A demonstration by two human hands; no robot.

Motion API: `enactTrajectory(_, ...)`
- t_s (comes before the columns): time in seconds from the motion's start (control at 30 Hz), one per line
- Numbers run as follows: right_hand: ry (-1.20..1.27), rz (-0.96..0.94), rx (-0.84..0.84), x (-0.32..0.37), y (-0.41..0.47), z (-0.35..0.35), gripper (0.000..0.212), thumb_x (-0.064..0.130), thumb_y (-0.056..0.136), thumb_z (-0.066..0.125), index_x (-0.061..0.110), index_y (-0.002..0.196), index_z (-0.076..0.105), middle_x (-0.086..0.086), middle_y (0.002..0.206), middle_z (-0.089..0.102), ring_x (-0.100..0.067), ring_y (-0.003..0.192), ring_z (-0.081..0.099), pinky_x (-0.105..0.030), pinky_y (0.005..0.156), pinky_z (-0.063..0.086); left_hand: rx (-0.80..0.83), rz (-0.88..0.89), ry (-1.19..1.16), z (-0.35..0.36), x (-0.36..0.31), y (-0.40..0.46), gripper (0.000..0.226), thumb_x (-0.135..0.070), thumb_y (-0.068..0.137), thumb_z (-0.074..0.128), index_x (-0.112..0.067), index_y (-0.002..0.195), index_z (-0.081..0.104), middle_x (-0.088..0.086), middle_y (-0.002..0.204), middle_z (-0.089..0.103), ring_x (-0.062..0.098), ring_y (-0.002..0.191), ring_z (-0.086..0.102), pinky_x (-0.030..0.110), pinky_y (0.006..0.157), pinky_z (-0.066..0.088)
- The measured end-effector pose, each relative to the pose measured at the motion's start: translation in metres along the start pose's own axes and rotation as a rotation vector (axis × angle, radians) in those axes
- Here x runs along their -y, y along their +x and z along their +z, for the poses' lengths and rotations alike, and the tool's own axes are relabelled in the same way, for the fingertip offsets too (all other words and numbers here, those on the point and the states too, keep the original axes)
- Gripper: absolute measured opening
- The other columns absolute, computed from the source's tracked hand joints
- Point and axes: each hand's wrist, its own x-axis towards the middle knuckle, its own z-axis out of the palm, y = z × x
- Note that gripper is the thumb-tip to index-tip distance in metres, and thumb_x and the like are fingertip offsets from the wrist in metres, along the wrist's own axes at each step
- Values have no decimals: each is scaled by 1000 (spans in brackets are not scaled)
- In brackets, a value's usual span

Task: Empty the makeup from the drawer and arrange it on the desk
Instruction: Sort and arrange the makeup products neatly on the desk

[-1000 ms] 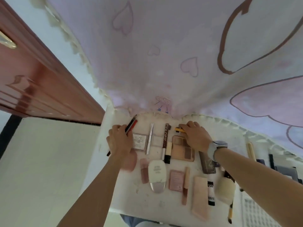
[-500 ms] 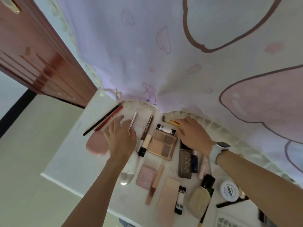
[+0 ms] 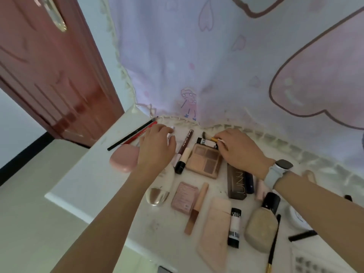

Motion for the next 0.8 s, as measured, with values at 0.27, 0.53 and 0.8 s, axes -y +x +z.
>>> enactTrajectory(0.27, 111, -91, -129, 81, -59, -2, 30, 18, 97, 38, 14, 122, 55, -3, 120, 55, -19, 114, 47, -30, 93, 37, -93, -34, -12, -57, 20, -83, 29, -21, 92, 46, -16, 117, 58, 3, 127, 52, 21, 114, 47, 33, 93, 35)
enactTrajectory(0.53, 157, -162, -55, 166, -46, 30, 32, 19, 95, 41, 15, 124, 54, -4, 123, 54, -23, 116, 49, -38, 95, 41, 60, -208, 147, -65, 111, -134, 48, -33, 97, 38, -17, 141, 32, 5, 150, 26, 24, 138, 20, 39, 109, 23)
enactTrajectory(0.8, -120, -200, 16, 202, 20, 65, 53, 45, 91, 42, 21, 138, 35, -8, 135, 46, -28, 124, 41, -40, 101, 32, 168, -194, 327, -37, 144, -127, 65, -52, 95, 9, -16, 148, 6, 7, 157, -2, 26, 143, -8, 39, 115, -5)
